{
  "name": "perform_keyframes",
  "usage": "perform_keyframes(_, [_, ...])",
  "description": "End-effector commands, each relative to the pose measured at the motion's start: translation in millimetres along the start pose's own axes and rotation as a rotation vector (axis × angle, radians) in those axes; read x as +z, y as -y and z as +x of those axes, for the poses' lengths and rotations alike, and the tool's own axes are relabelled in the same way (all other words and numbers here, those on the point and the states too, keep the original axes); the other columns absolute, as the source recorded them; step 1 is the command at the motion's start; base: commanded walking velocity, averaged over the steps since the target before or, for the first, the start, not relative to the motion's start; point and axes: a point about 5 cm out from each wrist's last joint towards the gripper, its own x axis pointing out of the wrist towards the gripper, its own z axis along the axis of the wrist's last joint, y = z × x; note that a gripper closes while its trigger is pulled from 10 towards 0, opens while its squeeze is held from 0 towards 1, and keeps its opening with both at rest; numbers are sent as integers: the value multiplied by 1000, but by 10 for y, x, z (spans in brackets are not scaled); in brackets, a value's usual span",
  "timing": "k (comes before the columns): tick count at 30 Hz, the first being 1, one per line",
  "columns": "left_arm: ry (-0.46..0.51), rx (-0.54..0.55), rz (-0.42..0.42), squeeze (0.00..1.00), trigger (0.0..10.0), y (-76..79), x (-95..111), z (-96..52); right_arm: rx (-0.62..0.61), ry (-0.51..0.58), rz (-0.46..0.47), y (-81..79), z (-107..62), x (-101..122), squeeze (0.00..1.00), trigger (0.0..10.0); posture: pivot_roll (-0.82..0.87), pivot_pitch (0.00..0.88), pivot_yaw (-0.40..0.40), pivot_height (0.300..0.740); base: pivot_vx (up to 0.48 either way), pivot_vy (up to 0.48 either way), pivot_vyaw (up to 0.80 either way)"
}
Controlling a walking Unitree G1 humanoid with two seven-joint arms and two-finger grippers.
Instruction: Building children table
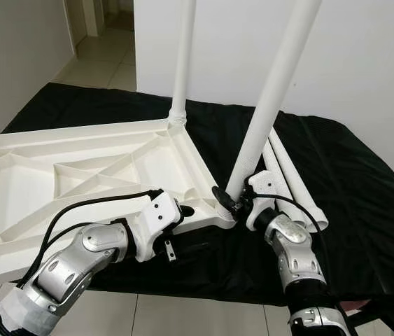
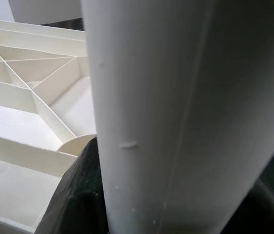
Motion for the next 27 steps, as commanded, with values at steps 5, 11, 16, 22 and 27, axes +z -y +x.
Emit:
perform_keyframes(5, [3, -30, -9, 0, 10000, 49, 12, 2, -163, -112, 47, -7, -69, -254, 0, 10000, -13, 0, -87, 740, 0, 0, 0])
perform_keyframes(11, [6, -36, -14, 0, 10000, 78, 17, 10, -318, -121, 51, -101, -17, -273, 0, 10000, -16, 0, -90, 740, 0, 0, 0])
perform_keyframes(16, [5, -40, -20, 0, 10000, 93, 13, 15, -586, -145, 118, -183, -4, -262, 0, 10000, -17, 0, -98, 740, 0, 0, 0])
perform_keyframes(22, [3, -42, -20, 0, 10000, 94, 9, 15, -719, -176, 147, -293, -7, -243, 0, 10000, -12, 0, -105, 740, 0, 0, 0])
perform_keyframes(27, [4, -40, -21, 0, 10000, 93, 11, 16, -788, -166, 222, -473, 24, -195, 0, 10000, -8, 0, -110, 740, 0, 0, 0])
